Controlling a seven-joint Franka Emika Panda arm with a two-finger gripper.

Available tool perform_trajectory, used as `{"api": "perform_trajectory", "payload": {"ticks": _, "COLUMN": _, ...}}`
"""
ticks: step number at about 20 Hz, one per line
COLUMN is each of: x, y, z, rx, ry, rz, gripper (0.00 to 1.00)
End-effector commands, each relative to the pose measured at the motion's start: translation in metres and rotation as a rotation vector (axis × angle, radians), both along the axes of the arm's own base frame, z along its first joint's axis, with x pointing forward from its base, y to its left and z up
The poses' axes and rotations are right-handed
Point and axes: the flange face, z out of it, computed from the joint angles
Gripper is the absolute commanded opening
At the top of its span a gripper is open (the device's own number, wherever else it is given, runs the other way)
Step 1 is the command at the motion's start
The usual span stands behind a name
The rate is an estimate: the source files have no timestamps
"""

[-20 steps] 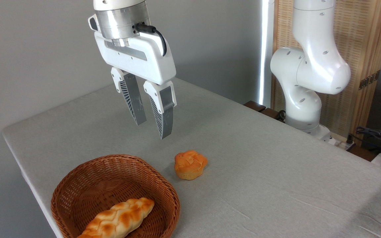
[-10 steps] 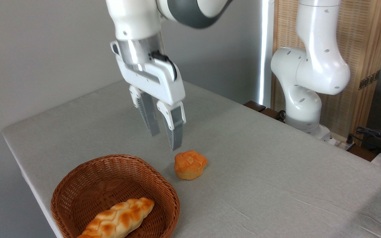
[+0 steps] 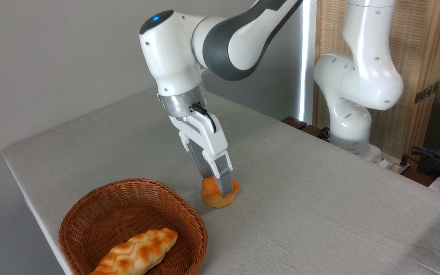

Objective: Put bread into the basket
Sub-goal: 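Close the gripper on the orange bun and grasp it, then carry the held bun over the wicker basket and lower it inside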

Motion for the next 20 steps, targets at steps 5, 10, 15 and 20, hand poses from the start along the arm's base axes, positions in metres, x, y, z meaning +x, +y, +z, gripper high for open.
{"api": "perform_trajectory", "payload": {"ticks": 5, "x": -0.013, "y": 0.003, "z": -0.016, "rx": 0.002, "ry": -0.014, "rz": -0.024, "gripper": 0.25}}
{"api": "perform_trajectory", "payload": {"ticks": 10, "x": -0.013, "y": 0.003, "z": -0.016, "rx": 0.002, "ry": -0.014, "rz": -0.027, "gripper": 0.22}}
{"api": "perform_trajectory", "payload": {"ticks": 15, "x": -0.013, "y": 0.003, "z": -0.015, "rx": 0.003, "ry": -0.009, "rz": -0.031, "gripper": 0.20}}
{"api": "perform_trajectory", "payload": {"ticks": 20, "x": -0.001, "y": 0.012, "z": 0.049, "rx": 0.002, "ry": 0.091, "rz": -0.163, "gripper": 0.19}}
